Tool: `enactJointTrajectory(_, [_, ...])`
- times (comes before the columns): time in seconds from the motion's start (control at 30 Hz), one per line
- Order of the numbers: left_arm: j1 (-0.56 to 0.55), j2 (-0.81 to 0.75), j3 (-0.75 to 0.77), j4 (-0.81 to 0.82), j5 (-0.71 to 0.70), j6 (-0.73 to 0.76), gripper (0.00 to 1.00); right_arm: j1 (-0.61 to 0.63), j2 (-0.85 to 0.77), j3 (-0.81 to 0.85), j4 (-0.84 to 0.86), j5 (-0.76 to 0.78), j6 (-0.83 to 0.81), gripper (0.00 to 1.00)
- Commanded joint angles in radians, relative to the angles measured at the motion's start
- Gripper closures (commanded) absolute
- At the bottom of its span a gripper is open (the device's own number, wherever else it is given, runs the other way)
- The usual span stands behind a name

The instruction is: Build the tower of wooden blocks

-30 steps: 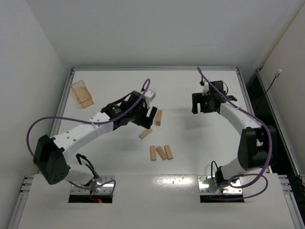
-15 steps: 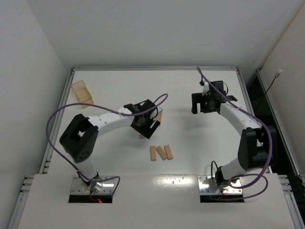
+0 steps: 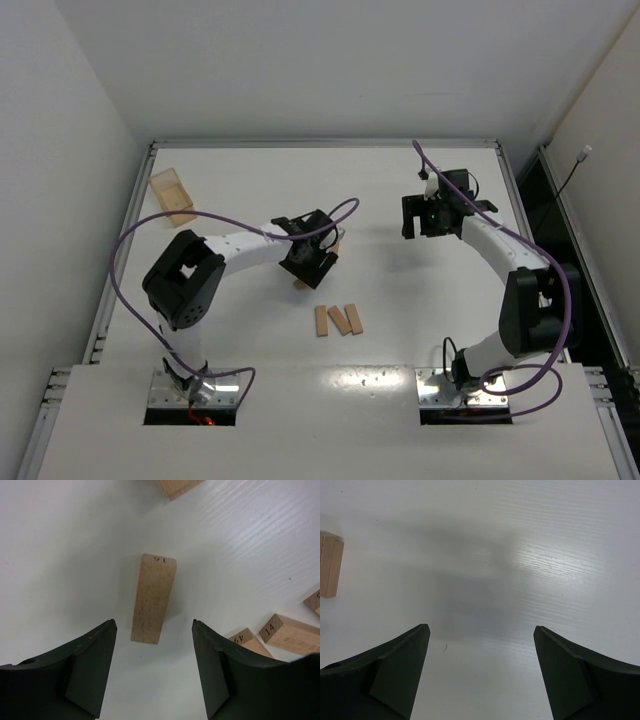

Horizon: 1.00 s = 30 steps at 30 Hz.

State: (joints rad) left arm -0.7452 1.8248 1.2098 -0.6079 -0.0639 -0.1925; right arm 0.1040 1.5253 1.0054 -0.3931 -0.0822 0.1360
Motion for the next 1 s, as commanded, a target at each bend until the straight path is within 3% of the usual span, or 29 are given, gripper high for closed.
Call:
enactJointTrajectory(0.0, [-0.006, 0.033, 0.042, 0.046, -0.031, -0.015, 0.41, -0.004, -0.001, 0.007, 0.025, -0.013, -0.007, 0.17])
enactJointTrajectory(0.37, [-0.006, 0.083, 0.042, 0.088, -0.031, -0.015, 0.48, -0.004, 0.009, 0.018, 0.016, -0.013, -0.007, 0.17])
enactJointTrajectory(0.57, [-0.006, 0.103, 0.042, 0.088, -0.031, -0.025, 0.72, -0.004, 0.018, 0.018, 0.016, -0.013, -0.007, 0.17])
enactJointTrajectory(0.6, [-0.006, 0.103, 0.042, 0.088, -0.031, -0.025, 0.78, -0.004, 0.018, 0.018, 0.016, -0.013, -0.007, 0.17])
enactJointTrajectory(0.63, [-0.006, 0.103, 0.042, 0.088, -0.031, -0.034, 0.92, -0.004, 0.018, 0.018, 0.016, -0.013, -0.007, 0.17])
enactJointTrajectory(0.67, [-0.006, 0.103, 0.051, 0.088, -0.031, -0.053, 1.0, -0.004, 0.018, 0.018, 0.016, -0.013, -0.007, 0.17])
enactJointTrajectory(0.83, [-0.006, 0.009, 0.086, 0.037, -0.02, -0.107, 1.0, -0.004, 0.009, 0.018, 0.016, -0.013, -0.007, 0.17])
enactJointTrajectory(0.97, [-0.028, -0.082, 0.193, -0.022, -0.147, -0.264, 1.0, -0.004, 0.009, 0.018, 0.016, -0.022, -0.007, 0.17])
